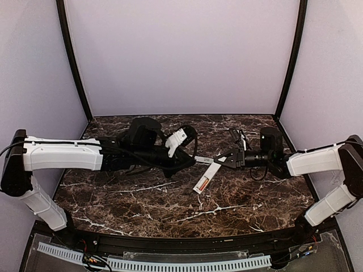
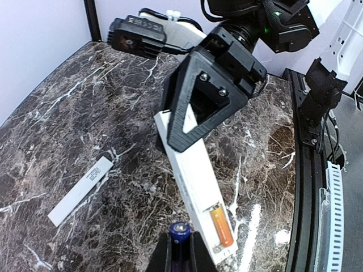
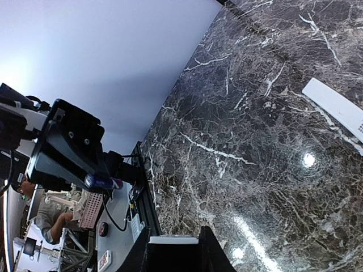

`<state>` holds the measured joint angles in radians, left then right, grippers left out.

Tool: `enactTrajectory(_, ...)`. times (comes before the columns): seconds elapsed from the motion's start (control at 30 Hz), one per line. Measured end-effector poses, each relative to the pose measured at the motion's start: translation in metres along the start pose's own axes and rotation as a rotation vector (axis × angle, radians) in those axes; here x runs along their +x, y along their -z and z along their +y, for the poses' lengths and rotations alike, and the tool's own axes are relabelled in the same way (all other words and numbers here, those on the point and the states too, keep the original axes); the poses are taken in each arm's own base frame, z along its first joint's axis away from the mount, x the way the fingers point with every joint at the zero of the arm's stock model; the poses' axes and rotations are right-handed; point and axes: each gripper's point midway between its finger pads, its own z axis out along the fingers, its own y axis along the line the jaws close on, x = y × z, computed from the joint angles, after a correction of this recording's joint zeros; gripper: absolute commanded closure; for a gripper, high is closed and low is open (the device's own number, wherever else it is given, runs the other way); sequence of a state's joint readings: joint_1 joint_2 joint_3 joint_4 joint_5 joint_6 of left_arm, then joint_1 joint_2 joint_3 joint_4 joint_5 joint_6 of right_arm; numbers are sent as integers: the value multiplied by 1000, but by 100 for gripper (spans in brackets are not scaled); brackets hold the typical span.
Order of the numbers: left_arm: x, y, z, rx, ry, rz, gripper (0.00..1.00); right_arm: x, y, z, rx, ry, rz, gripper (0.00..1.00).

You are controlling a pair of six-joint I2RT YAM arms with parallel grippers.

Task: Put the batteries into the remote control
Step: Place the battery in the battery compartment.

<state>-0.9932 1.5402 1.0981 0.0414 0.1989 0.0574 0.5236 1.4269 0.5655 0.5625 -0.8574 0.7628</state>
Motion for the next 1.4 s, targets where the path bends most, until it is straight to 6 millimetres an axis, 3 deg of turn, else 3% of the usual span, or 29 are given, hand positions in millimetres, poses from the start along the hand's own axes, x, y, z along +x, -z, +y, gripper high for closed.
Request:
enactTrajectory(0.37,26,-27,-27,79,-30,65,99,-4,-8,3,-53,-62,-5,100)
enactTrajectory(1.4,18,-36,-33,112,7,31,100,-6,-10,6,-80,-93,-12,100)
